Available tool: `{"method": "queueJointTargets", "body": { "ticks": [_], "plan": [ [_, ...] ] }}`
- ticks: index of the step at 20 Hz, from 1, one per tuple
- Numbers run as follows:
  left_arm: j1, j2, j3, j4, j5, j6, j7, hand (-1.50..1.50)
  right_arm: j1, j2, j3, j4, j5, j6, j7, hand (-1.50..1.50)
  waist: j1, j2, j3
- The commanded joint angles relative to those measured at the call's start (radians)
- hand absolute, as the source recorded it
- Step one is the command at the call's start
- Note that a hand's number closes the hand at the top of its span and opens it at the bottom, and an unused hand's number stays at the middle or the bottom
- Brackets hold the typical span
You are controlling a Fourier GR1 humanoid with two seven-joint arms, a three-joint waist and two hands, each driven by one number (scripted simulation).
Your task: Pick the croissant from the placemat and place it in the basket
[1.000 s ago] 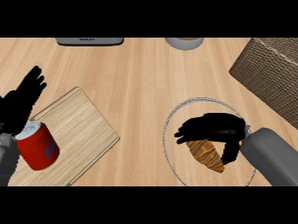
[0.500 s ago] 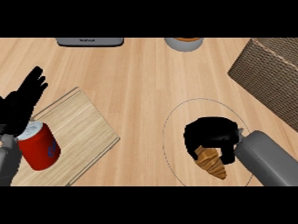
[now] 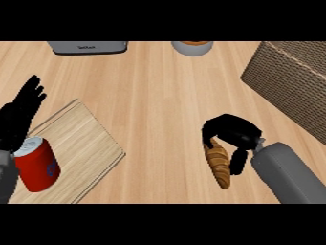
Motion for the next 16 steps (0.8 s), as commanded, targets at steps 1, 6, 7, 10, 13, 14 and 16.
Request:
{"method": "queueJointTargets", "body": {
  "ticks": [1,6,7,10,13,14,16],
  "plan": [
    [0.024,0.002,0.017,0.013,0.007,0.006,0.010,0.00,0.045,0.074,-0.179,0.097,-0.049,-0.082,0.327,1.50,-0.044,0.017,-0.002],
    [0.027,-0.008,0.006,0.003,0.018,-0.003,0.019,0.00,0.006,0.306,-0.341,0.054,-0.126,-0.293,0.649,1.50,-0.008,0.012,0.001],
    [0.025,-0.012,-0.004,0.012,0.015,-0.011,0.016,0.00,0.007,0.322,-0.339,0.035,-0.137,-0.369,0.689,1.50,0.003,0.018,0.003],
    [-0.003,-0.024,-0.022,0.010,0.009,-0.009,0.020,0.00,-0.101,0.327,-0.330,-0.058,-0.198,-0.560,0.796,1.50,0.051,0.016,0.005],
    [-0.018,-0.028,-0.030,0.026,0.013,-0.025,0.013,0.00,-0.201,0.329,-0.270,-0.091,-0.098,-0.748,0.973,1.50,0.064,0.016,0.000],
    [-0.008,-0.024,-0.039,0.014,0.010,-0.036,0.012,0.00,-0.267,0.329,-0.266,-0.093,-0.064,-0.779,1.044,1.50,0.078,0.013,0.000],
    [-0.045,-0.017,-0.031,0.042,0.016,-0.041,0.024,0.00,-0.333,0.330,-0.205,-0.080,0.008,-0.854,1.190,1.50,0.072,0.018,-0.001]
  ]
}}
